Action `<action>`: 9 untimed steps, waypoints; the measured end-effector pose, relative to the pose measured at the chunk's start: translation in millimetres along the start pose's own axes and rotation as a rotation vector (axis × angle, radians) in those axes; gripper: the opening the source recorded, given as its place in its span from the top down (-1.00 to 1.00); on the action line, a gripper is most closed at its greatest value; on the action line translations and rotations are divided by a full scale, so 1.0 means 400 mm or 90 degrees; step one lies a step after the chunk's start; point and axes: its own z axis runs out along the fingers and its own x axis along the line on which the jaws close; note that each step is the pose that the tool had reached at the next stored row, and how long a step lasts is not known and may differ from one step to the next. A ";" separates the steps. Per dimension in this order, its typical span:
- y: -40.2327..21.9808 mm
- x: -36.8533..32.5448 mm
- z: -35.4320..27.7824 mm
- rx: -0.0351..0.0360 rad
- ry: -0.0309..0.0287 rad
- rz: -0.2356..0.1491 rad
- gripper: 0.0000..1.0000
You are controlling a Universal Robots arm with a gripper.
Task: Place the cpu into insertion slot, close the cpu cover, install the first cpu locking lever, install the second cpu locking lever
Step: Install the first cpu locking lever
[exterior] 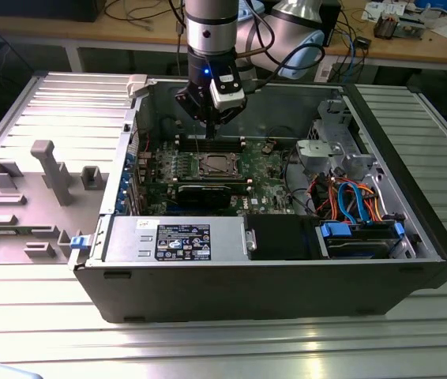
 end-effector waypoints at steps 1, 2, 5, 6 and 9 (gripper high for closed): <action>0.000 0.000 0.000 0.0000 0.0000 0.000 0.79; 0.000 0.000 0.000 0.0000 0.0001 0.000 0.79; 0.000 0.000 0.000 0.0000 0.0000 0.000 0.79; 0.000 0.000 0.000 0.0000 0.0000 0.000 0.79; 0.000 0.000 0.000 0.0000 0.0000 -0.001 0.79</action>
